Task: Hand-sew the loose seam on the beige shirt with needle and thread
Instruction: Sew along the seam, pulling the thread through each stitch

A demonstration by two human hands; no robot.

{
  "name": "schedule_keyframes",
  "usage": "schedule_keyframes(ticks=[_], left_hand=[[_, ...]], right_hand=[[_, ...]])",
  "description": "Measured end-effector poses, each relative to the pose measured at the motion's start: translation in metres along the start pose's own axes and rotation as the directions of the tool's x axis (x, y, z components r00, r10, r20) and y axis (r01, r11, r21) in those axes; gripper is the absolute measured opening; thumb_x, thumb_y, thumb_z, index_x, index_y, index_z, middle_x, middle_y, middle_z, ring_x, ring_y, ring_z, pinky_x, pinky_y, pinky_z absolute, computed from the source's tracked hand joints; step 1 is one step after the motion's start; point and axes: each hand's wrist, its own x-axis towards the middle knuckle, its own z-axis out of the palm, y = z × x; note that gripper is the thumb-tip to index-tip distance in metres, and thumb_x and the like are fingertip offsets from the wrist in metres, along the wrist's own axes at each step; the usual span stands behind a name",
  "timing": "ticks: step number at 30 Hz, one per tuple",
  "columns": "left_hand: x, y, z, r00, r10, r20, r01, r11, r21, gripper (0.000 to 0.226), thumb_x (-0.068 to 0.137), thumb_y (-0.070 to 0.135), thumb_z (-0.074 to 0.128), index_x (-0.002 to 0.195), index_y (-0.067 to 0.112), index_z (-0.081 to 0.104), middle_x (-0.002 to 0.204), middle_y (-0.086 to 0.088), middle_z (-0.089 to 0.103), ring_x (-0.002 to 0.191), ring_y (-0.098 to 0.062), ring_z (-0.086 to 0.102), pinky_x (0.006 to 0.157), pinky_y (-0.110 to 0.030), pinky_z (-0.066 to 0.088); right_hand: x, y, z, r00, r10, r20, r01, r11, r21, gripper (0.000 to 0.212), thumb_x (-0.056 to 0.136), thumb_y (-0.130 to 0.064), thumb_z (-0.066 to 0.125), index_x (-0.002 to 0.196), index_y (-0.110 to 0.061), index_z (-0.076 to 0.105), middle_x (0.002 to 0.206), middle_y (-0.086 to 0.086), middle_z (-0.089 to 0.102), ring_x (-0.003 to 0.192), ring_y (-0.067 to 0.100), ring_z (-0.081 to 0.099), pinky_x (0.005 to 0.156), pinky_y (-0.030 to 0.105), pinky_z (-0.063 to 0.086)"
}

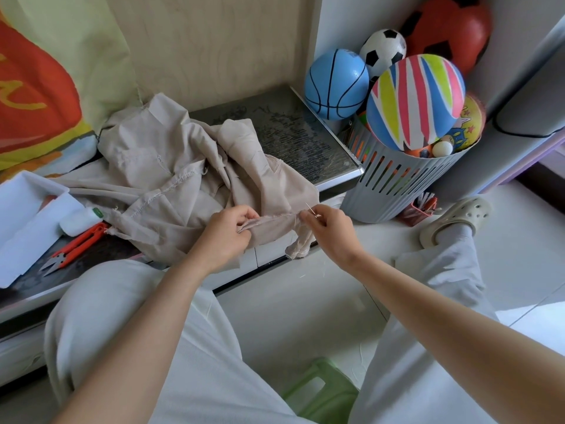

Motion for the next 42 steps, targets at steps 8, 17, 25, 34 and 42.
schedule_keyframes(ticks=[8, 17, 25, 34, 42], left_hand=[[0.001, 0.003, -0.017, 0.967, -0.045, 0.251, 0.057, 0.998, -0.041, 0.025, 0.080, 0.014, 0.052, 0.061, -0.001, 0.054, 0.064, -0.001, 0.047, 0.064, -0.010, 0.043, 0.065, -0.030, 0.036], [0.004, 0.014, -0.029, 0.987, -0.073, -0.145, 0.084, 0.994, 0.070, 0.022, 0.080, -0.013, 0.036, 0.077, -0.003, 0.055, 0.074, -0.015, 0.055, 0.067, -0.017, 0.050, 0.052, -0.014, 0.032], [0.002, 0.013, -0.034, 0.995, -0.096, -0.028, 0.100, 0.974, 0.203, 0.034, 0.087, 0.043, 0.058, 0.064, 0.020, 0.050, 0.055, 0.008, 0.049, 0.060, -0.012, 0.049, 0.055, -0.031, 0.034], [0.007, 0.020, -0.007, 0.910, 0.320, -0.264, -0.078, 0.758, 0.648, 0.037, 0.067, -0.010, 0.057, 0.099, 0.010, 0.055, 0.100, -0.015, 0.052, 0.097, -0.035, 0.048, 0.081, -0.039, 0.033], [0.021, 0.025, 0.028, 0.929, 0.328, -0.169, -0.243, 0.889, 0.388, 0.018, 0.077, 0.006, 0.068, 0.088, 0.008, 0.054, 0.089, -0.009, 0.052, 0.087, -0.030, 0.052, 0.079, -0.047, 0.046]], right_hand=[[0.011, 0.017, 0.000, 0.997, 0.071, -0.025, -0.073, 0.993, -0.088, 0.027, 0.096, -0.028, 0.052, 0.073, -0.016, 0.057, 0.055, -0.006, 0.043, 0.053, 0.007, 0.038, 0.045, 0.017, 0.026], [0.016, 0.013, 0.001, 0.998, 0.057, -0.032, -0.060, 0.989, -0.133, 0.027, 0.097, -0.030, 0.048, 0.077, -0.015, 0.055, 0.055, -0.006, 0.041, 0.051, 0.010, 0.036, 0.049, 0.024, 0.026], [0.017, 0.015, -0.001, 0.998, 0.053, -0.022, -0.056, 0.984, -0.172, 0.028, 0.097, -0.032, 0.048, 0.076, -0.016, 0.055, 0.056, -0.005, 0.046, 0.054, 0.011, 0.041, 0.050, 0.028, 0.031], [0.012, 0.009, 0.003, 1.000, 0.022, 0.002, -0.021, 0.988, -0.154, 0.026, 0.097, -0.032, 0.048, 0.078, -0.015, 0.054, 0.056, -0.008, 0.049, 0.049, 0.007, 0.039, 0.048, 0.024, 0.028], [0.006, 0.007, 0.000, 1.000, -0.023, -0.001, 0.022, 0.988, -0.151, 0.028, 0.096, -0.039, 0.047, 0.082, -0.017, 0.056, 0.062, -0.003, 0.055, 0.059, 0.018, 0.050, 0.056, 0.032, 0.040]])
